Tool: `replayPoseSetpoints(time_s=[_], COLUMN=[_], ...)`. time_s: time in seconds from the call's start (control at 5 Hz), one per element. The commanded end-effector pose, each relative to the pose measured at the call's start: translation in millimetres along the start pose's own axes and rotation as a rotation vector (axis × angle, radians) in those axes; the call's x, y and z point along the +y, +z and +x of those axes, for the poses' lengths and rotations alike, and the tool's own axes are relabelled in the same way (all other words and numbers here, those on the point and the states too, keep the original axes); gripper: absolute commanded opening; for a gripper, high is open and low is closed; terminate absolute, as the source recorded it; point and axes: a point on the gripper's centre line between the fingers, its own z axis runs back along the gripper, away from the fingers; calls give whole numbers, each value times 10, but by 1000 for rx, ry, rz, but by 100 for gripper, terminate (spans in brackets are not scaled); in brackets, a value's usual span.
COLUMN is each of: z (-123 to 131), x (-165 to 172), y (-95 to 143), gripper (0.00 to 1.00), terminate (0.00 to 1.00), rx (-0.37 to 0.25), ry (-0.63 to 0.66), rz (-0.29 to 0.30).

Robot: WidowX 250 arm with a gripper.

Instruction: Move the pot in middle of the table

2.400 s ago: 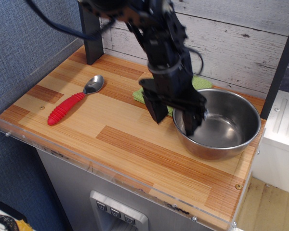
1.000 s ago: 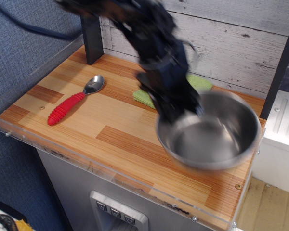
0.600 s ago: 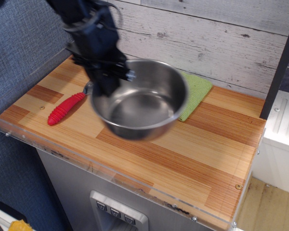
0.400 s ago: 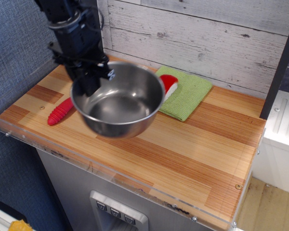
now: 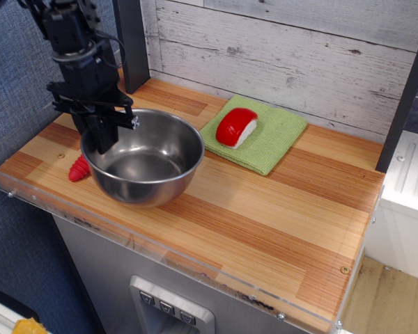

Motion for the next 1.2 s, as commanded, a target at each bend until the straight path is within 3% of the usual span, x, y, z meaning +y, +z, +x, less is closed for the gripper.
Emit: replayPoseSetpoints(time_s=[0.0,0.2,0.6,0.8,1.0], z=[70,89,98,84,62], x=[59,63,92,63,-1], y=[60,-2,-42,47,162], gripper=[0,0,0,100,100], terminate=[0,0,0,0,0], rx=[-109,-148,-137,-155,-183], ry=[-72,-70,-51,-55,-67], rz=[60,65,62,78,104])
